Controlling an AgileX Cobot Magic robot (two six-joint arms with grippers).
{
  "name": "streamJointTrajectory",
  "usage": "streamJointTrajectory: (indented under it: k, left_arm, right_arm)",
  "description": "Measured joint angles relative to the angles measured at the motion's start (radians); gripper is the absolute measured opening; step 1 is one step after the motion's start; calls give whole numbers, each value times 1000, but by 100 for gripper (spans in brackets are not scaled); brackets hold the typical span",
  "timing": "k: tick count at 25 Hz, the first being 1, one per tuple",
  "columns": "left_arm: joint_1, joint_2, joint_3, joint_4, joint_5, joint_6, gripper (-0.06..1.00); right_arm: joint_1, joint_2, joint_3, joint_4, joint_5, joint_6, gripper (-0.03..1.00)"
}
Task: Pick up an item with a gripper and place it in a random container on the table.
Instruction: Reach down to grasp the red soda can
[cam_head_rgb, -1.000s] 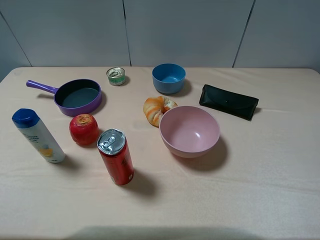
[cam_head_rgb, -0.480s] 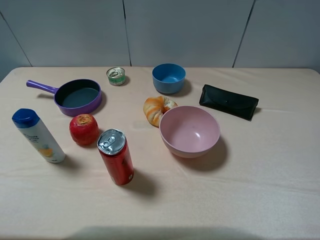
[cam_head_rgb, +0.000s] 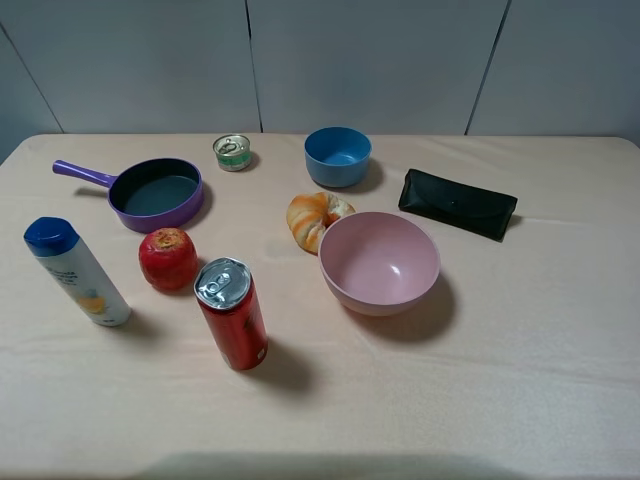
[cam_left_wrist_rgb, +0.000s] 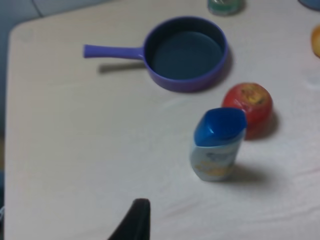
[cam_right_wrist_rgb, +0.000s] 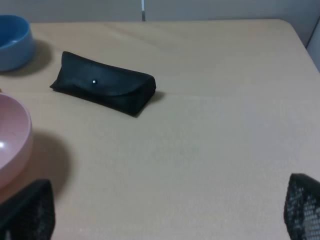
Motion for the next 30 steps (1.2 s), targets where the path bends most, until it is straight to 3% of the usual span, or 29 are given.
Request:
streamJointTrajectory:
  k: [4,9,13,30]
  left_arm:
    - [-78,167,-86,-58,12,24,98]
    - [-277,364,-133,-37,-4,21,97]
    - [-388,519,-169,-35,-14,-24,97]
    - [-683,1007,-330,-12,-24,-43,97]
  right_arm:
    - [0,0,0,0,0,0,69]
    - [0,0,0,0,0,0,69]
    - [0,0,0,0,0,0,69]
    - [0,0,0,2,0,0,69]
